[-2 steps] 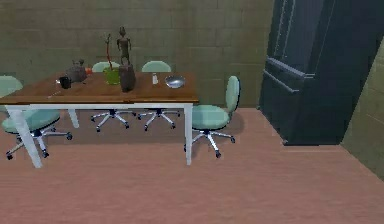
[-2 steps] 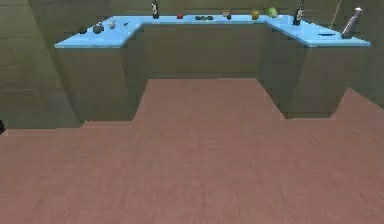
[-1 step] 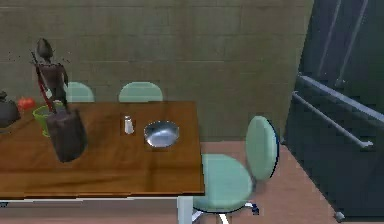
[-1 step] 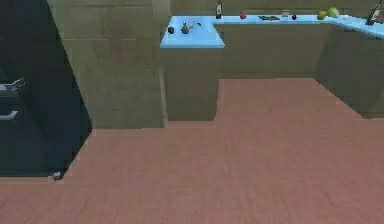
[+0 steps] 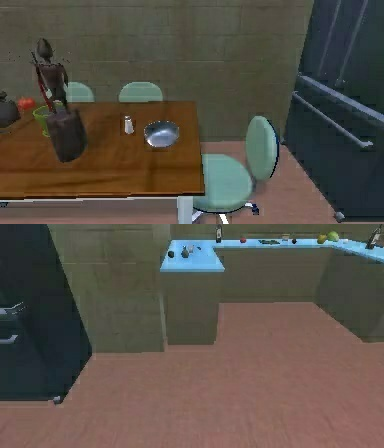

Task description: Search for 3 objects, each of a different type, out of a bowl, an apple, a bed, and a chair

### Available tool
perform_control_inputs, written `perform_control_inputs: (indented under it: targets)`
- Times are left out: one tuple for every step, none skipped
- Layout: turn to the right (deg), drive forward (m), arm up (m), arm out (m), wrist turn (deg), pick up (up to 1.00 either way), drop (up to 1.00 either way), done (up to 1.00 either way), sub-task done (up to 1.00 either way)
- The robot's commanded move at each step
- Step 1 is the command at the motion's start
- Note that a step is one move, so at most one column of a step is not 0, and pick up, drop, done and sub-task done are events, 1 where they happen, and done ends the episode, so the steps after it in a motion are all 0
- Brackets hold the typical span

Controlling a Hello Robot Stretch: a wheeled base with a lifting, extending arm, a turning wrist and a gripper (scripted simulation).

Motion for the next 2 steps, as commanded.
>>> perform_control_inputs:
  targets:
    - [45.0, 0.00, 0.00, 0.00, 0.0, 0.00, 0.00, 0.00, 0.00]
    - [45.0, 0.00, 0.00, 0.00, 0.0, 0.00, 0.00, 0.00, 0.00]
